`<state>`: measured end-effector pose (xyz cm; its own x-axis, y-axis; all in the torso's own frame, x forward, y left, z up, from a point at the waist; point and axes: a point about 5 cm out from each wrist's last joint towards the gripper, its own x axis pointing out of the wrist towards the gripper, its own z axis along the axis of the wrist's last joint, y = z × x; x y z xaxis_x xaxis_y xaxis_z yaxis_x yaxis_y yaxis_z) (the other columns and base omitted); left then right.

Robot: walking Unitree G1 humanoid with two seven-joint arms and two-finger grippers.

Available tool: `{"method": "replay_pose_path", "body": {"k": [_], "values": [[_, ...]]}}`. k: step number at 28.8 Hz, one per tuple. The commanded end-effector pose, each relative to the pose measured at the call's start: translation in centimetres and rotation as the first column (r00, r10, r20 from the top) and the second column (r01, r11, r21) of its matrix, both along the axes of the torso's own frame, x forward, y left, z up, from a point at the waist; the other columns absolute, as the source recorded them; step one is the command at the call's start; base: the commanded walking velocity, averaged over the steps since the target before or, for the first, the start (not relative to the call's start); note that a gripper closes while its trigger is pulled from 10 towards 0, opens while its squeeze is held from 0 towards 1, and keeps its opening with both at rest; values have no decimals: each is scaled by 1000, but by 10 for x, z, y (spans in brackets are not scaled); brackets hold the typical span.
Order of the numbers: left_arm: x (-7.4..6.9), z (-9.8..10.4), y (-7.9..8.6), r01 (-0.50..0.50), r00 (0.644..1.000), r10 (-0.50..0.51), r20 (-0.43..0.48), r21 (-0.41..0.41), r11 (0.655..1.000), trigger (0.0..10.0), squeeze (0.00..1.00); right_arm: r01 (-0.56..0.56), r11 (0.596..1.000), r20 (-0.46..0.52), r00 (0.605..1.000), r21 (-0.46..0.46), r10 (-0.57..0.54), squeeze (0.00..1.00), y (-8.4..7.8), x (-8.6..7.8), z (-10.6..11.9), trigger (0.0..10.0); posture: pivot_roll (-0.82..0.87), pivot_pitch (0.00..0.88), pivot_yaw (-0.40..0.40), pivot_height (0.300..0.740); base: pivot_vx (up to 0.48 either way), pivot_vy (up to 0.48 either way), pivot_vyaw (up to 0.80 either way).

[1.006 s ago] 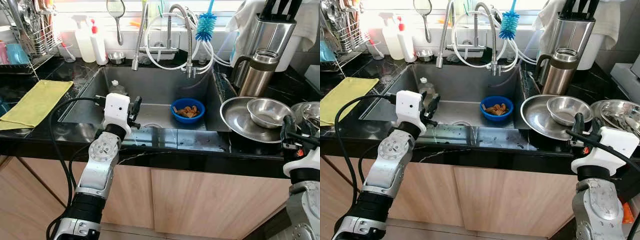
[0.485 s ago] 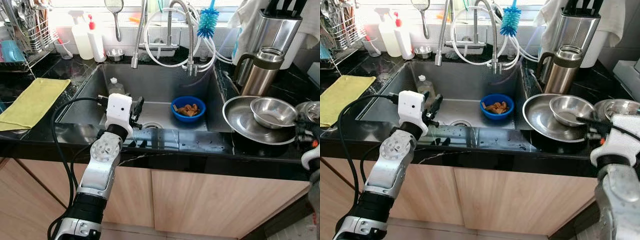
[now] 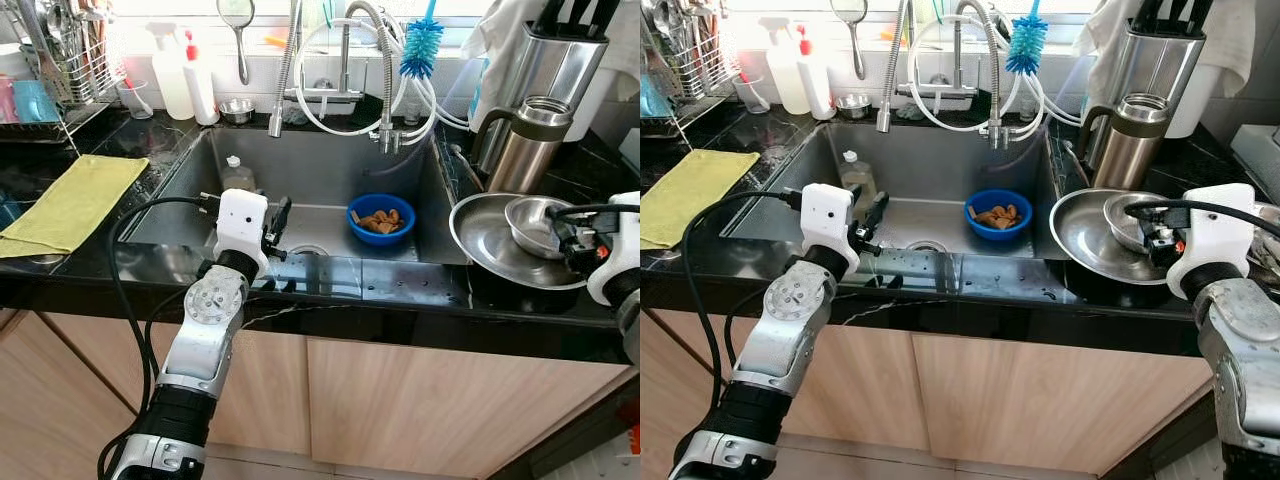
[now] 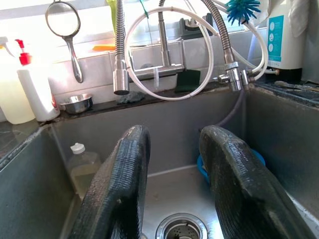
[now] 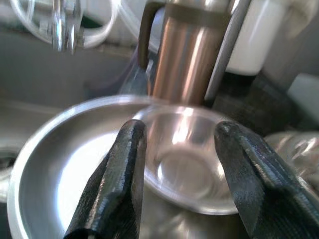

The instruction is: Kitchen organization

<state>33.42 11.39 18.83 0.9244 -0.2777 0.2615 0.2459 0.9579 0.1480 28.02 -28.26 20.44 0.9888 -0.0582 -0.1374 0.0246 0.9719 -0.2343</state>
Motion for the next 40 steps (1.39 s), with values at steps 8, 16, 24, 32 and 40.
{"method": "replay_pose_path", "body": {"k": [8,16,24,32,40], "values": [[3,3,-2,16,1000,-16,-3,-9,1000,10000,0,-64,998,-54,996,22,65,0,-4,13,4,10000,-54,13,19,740,0,0,0],[2,3,-3,19,1000,-19,-6,-12,1000,10000,0,-98,995,-73,992,21,100,0,-8,20,9,10000,-55,16,18,740,0,0,0],[3,2,-4,24,1000,-24,-9,-16,1000,10000,0,-138,989,-140,980,57,144,0,-16,27,0,10000,-57,14,17,740,0,0,0],[3,3,-4,24,1000,-24,-8,-17,1000,10000,0,-146,987,-163,974,62,155,0,-20,30,-6,10000,-53,12,17,740,0,0,0],[3,3,-4,22,1000,-22,-7,-18,1000,10000,0,-160,986,-181,969,49,166,0,-20,33,-8,10000,-50,11,16,740,0,0,0]]}}
